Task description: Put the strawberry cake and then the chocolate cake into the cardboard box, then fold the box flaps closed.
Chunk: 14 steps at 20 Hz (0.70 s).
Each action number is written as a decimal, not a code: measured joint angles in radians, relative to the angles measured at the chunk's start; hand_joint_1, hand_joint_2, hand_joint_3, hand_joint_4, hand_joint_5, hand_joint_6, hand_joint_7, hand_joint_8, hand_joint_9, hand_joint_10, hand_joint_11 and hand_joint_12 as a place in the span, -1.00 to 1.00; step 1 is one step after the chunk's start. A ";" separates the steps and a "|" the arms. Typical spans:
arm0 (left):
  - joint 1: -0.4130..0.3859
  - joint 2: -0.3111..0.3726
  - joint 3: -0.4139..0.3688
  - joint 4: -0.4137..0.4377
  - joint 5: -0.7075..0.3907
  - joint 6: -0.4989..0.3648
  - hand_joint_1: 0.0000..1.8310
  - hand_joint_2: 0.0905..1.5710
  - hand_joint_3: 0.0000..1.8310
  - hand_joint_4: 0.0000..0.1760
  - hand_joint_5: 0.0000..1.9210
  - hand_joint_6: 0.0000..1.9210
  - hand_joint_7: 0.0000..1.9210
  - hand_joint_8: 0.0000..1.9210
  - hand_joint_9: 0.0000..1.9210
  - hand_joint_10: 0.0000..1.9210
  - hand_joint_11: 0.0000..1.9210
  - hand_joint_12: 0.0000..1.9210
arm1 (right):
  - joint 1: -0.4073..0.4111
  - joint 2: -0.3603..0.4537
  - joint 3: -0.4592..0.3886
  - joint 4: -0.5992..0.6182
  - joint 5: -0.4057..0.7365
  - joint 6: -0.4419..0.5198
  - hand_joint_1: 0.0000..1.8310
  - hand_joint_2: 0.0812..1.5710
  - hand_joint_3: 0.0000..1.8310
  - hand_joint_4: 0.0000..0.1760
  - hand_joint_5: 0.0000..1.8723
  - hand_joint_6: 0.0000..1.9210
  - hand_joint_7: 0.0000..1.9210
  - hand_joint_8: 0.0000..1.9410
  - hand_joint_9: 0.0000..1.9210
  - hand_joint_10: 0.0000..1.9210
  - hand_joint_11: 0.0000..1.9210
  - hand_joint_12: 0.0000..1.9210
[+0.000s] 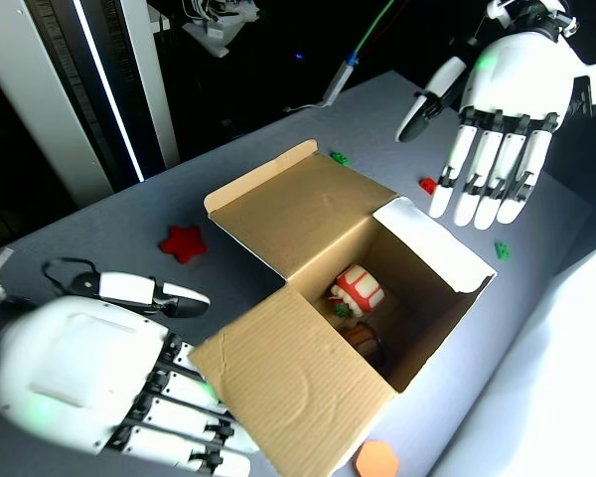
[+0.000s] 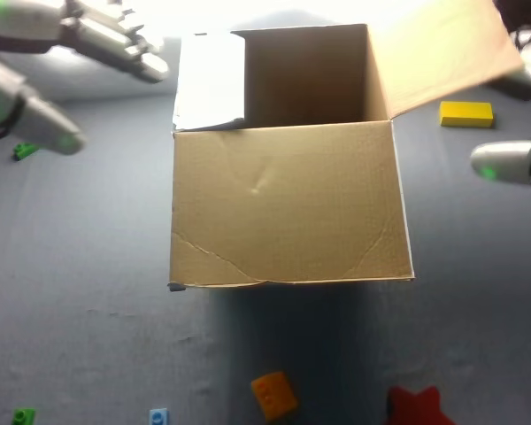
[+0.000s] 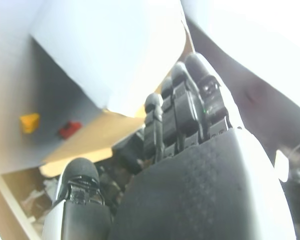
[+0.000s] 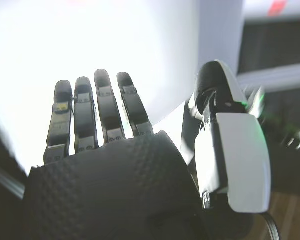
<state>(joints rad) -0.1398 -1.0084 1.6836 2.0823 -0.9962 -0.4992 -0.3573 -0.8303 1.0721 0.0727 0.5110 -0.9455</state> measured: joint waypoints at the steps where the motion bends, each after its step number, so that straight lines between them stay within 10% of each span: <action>1: 0.003 0.011 0.003 0.005 -0.003 -0.001 -0.98 0.46 -1.00 -0.48 -0.72 -1.00 -0.75 -1.00 -0.73 -1.00 -1.00 -0.08 | 0.020 0.005 -0.008 -0.003 -0.004 -0.001 -1.00 0.54 -0.99 -1.00 -0.96 -0.99 -0.92 -0.99 -0.94 -0.98 -0.98 -0.99; 5: 0.056 0.056 0.006 0.023 -0.039 -0.011 -0.98 0.44 -1.00 -0.25 -0.72 -1.00 -0.75 -1.00 -0.72 -1.00 -1.00 -0.07 | 0.085 0.011 -0.033 -0.005 -0.059 0.001 -1.00 0.54 -0.99 -1.00 -0.97 -1.00 -0.93 -0.99 -0.97 -0.99 -0.99 -1.00; 14: 0.227 0.135 -0.144 -0.073 -0.029 0.047 -0.86 0.43 -1.00 -0.46 -0.67 -0.99 -0.69 -1.00 -0.67 -0.98 -1.00 0.02 | 0.160 -0.049 -0.050 -0.003 -0.192 -0.047 -1.00 0.56 -0.99 -1.00 -1.00 -1.00 -0.96 -1.00 -1.00 -1.00 -1.00 -1.00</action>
<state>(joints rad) 0.0872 -0.8738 1.5394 2.0094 -1.0248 -0.4526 -0.1974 -0.8791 1.0218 0.0700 0.3187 -0.9928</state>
